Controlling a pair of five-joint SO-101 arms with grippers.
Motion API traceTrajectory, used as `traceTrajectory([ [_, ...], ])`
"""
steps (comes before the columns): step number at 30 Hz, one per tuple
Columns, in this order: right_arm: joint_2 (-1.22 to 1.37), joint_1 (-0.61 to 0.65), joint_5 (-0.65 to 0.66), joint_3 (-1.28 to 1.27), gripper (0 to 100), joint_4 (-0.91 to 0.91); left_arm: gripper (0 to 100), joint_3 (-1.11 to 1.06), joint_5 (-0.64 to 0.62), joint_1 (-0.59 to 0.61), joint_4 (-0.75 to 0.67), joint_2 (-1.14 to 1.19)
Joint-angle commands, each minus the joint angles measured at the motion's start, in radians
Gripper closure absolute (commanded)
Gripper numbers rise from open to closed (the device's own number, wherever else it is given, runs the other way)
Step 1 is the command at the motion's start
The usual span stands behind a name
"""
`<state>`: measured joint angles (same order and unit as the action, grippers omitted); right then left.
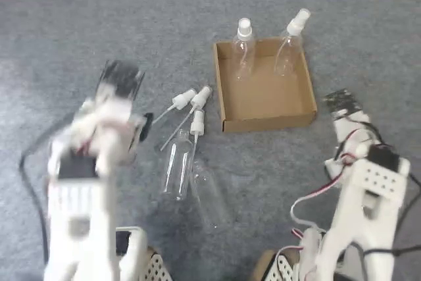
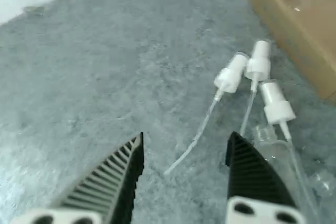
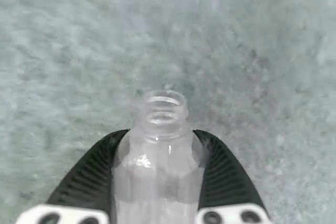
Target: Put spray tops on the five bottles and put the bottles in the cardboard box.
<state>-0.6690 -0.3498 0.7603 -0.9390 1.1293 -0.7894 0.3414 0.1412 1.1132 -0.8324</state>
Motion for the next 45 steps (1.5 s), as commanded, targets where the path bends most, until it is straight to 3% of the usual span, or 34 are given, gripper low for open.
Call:
traceTrajectory([
  [1, -0.111, 0.104, 0.009, -0.044, 99.4, 0.033, 76, 0.383, -0.015, -0.074, 0.008, 0.549],
  [11, -0.122, 0.134, 0.012, -0.057, 99.4, 0.067, 76, 0.964, -0.023, -0.109, 0.009, 1.244],
  [20, -0.12, 0.134, 0.012, -0.058, 99.3, 0.067, 76, 1.106, -0.021, -0.16, 0.009, 1.468],
  [26, -0.127, 0.134, 0.012, -0.058, 99.3, 0.067, 78, 1.11, 0.018, -0.147, 0.009, 1.528],
  [32, -0.127, 0.147, 0.012, -0.055, 99.3, 0.05, 95, 1.112, 0.017, -0.117, 0.028, 1.537],
  [34, -0.127, 0.185, 0.012, -0.055, 99.3, 0.015, 100, 1.112, 0.012, -0.106, 0.063, 1.498],
  [40, -0.128, 0.332, -0.002, 0.02, 99.3, -0.131, 99, 1.11, -0.069, -0.063, 0.199, 1.26],
  [45, -0.128, 0.481, -0.301, 0.147, 99.3, -0.231, 99, 1.104, -0.152, -0.037, 0.33, 0.994],
])
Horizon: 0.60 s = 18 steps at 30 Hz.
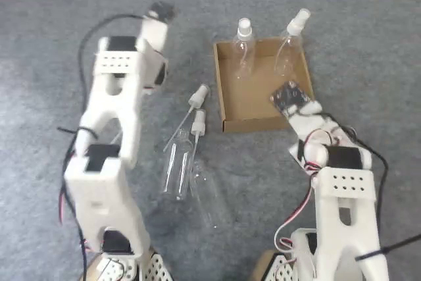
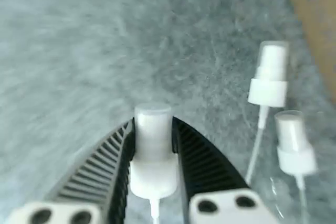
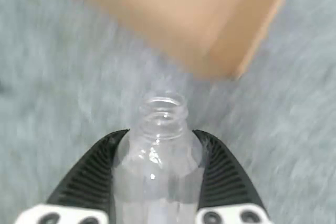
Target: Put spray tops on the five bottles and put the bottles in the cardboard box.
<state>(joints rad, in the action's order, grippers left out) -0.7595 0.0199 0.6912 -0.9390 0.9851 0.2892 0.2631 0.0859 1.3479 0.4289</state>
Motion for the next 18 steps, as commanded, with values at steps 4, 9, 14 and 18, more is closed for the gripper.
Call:
traceTrajectory([
  [4, -0.038, 0.298, -0.368, 0.192, 99.3, -0.182, 99, 0.022, -0.143, 0.014, 0.173, -0.499],
  [9, -0.036, 0.519, -0.374, 0.187, 99.3, -0.295, 99, -0.087, -0.23, 0.015, 0.18, -0.801],
  [14, -0.038, 0.664, -0.411, 0.055, 99.3, -0.447, 99, -0.38, -0.365, 0.02, 0.005, -1.146],
  [18, -0.038, 0.723, -0.405, -0.068, 99.3, -0.611, 99, -0.696, -0.488, 0.048, -0.235, -1.448],
])
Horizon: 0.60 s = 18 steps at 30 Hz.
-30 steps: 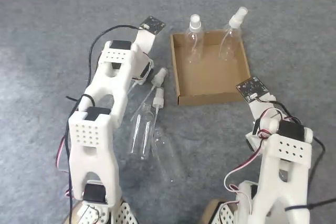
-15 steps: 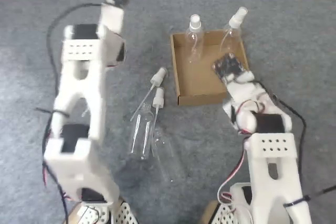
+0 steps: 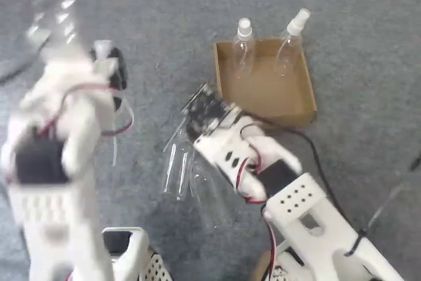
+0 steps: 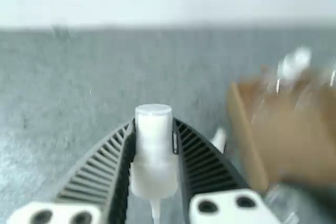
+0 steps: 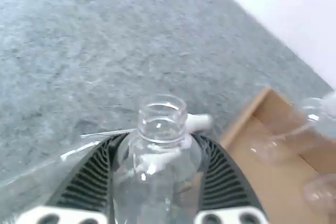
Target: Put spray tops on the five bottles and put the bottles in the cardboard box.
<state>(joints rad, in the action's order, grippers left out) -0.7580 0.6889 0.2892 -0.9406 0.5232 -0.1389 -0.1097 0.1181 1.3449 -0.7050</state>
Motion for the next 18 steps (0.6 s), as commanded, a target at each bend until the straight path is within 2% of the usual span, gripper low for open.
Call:
traceTrajectory([
  [1, -0.039, 0.064, 0.011, -0.077, 99.3, -0.151, 99, -0.341, -0.137, 0.017, -0.282, -0.381],
  [3, -0.039, 0.087, 0.015, -0.083, 99.3, -0.127, 99, -0.466, -0.16, 0.012, -0.364, -0.494],
  [6, -0.039, 0.134, 0.015, -0.083, 99.3, -0.093, 99, -0.542, -0.227, 0.009, -0.422, -0.585],
  [12, -0.058, 0.179, 0.014, -0.13, 99.3, -0.087, 99, -0.547, -0.361, 0.011, -0.44, -0.592],
  [18, -0.211, 0.179, -0.023, -0.201, 99.3, -0.085, 99, -0.593, -0.45, 0.005, -0.493, -0.586],
])
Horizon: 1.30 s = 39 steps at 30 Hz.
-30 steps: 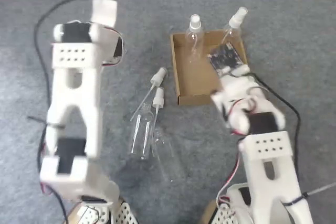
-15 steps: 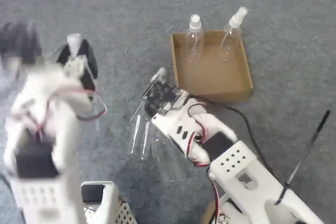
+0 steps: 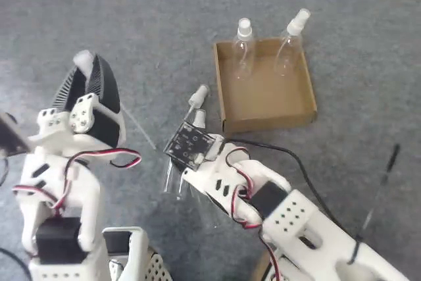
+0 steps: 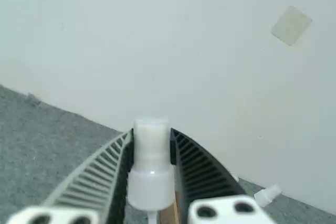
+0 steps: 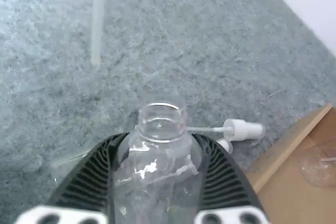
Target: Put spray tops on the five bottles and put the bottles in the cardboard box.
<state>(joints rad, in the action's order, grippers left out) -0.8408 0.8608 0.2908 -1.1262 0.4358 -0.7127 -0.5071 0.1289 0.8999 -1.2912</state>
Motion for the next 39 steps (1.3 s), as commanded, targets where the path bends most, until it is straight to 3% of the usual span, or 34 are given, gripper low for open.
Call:
traceTrajectory([
  [1, -0.15, 0.007, -0.026, -0.028, 99.3, 0.002, 99, -0.027, -0.054, -0.021, -0.051, 0.006],
  [6, -0.197, 0.007, -0.029, -0.066, 99.3, 0.005, 99, -0.031, -0.054, -0.11, -0.087, 0.035],
  [19, -0.196, 0.007, -0.032, -0.069, 99.3, 0.012, 99, -0.119, -0.054, -0.12, -0.27, 0.04],
  [24, -0.196, 0.005, -0.029, -0.078, 99.3, 0.004, 99, -0.16, -0.054, -0.124, -0.249, 0.038],
  [31, -0.199, 0.001, -0.035, -0.078, 99.3, 0.004, 99, -0.165, -0.046, -0.247, -0.117, 0.038],
  [36, -0.205, -0.013, -0.04, -0.078, 99.3, 0.002, 99, -0.234, -0.017, -0.249, -0.112, 0.034],
  [39, -0.206, -0.042, -0.12, -0.071, 99.3, 0.001, 99, -0.272, 0.002, -0.259, -0.112, 0.035],
])
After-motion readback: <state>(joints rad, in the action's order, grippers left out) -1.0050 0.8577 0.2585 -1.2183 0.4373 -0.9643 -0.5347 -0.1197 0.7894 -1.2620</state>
